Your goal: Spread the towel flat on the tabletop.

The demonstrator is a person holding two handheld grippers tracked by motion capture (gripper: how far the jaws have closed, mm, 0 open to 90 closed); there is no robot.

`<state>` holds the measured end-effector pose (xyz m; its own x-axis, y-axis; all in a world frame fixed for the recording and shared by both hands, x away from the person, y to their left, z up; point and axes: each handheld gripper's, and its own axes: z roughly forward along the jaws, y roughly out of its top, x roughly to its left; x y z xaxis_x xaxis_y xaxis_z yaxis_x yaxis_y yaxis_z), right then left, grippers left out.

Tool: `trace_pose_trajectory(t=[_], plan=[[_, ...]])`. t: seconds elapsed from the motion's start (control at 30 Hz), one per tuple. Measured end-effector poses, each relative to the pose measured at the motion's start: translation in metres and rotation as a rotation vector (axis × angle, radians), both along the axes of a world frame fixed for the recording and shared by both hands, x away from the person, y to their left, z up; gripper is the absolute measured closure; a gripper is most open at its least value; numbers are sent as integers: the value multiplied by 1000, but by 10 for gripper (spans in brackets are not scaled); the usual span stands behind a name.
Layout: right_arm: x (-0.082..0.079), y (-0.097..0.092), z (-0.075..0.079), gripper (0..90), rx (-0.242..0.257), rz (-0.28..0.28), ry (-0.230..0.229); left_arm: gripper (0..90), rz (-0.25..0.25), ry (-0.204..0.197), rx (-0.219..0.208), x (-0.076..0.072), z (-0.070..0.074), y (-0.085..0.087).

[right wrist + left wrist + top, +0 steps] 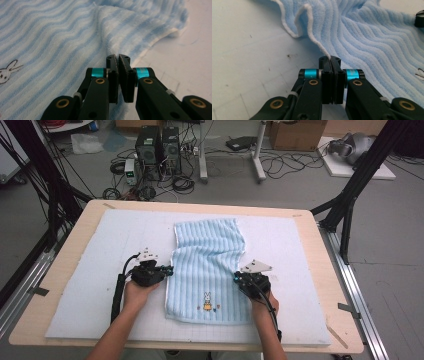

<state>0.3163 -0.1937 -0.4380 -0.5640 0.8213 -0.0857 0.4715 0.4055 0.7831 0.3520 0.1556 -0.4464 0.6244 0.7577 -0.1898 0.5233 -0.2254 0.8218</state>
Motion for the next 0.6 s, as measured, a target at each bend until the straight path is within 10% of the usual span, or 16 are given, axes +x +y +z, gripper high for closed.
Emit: trace_pose_trajectory(t=[0.33, 0.47, 0.6], plan=[[13, 14, -3, 809, -20, -51, -22, 870, 52, -27, 15, 10, -4, 5], [9, 9, 1, 574, 28, -78, -28, 550, 86, 40, -34, 9, -3, 8], [-1, 1, 6, 447, 66, -86, -51, 424, 54, 20, -56, -1, 4, 10]])
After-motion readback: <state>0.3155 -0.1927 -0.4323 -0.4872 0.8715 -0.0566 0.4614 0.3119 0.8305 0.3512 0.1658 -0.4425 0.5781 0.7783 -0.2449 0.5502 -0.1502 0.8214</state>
